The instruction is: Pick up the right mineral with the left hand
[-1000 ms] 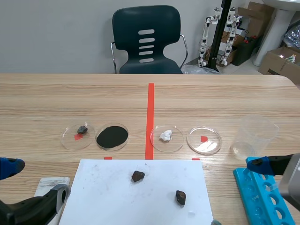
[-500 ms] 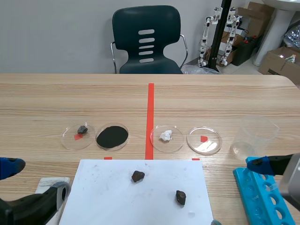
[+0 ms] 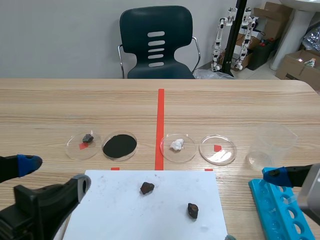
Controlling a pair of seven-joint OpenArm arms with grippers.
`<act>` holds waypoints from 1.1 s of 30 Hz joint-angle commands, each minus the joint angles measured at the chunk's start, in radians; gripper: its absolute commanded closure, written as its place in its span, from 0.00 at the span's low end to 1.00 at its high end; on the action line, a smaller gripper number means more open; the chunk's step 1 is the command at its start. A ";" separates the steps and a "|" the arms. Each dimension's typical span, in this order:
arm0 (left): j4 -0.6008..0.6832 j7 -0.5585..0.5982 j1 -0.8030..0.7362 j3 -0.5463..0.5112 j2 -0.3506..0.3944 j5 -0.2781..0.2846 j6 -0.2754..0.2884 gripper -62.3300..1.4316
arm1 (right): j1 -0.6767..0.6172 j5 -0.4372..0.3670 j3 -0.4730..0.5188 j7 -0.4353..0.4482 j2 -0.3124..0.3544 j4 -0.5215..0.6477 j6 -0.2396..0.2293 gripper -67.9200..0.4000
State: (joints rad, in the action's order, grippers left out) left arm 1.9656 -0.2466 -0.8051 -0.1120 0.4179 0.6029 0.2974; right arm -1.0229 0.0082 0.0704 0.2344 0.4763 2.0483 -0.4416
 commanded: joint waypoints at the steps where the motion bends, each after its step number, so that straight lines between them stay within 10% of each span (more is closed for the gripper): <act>1: 0.017 -0.060 0.056 0.035 0.001 0.004 -0.001 0.00 | 0.006 -0.012 0.002 0.014 0.000 0.020 0.004 0.10; 19: -0.121 -0.515 0.612 0.633 -0.002 0.006 -0.378 0.00 | 0.006 -0.012 0.002 0.014 0.000 0.020 0.004 0.10; 33: -0.381 -0.697 0.945 1.000 -0.144 -0.156 -0.872 0.00 | 0.006 -0.012 0.002 0.014 0.000 0.020 0.004 0.10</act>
State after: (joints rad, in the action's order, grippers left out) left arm 1.5940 -0.9257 0.1314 0.8879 0.2993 0.4671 -0.5640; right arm -1.0229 0.0082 0.0704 0.2348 0.4763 2.0483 -0.4416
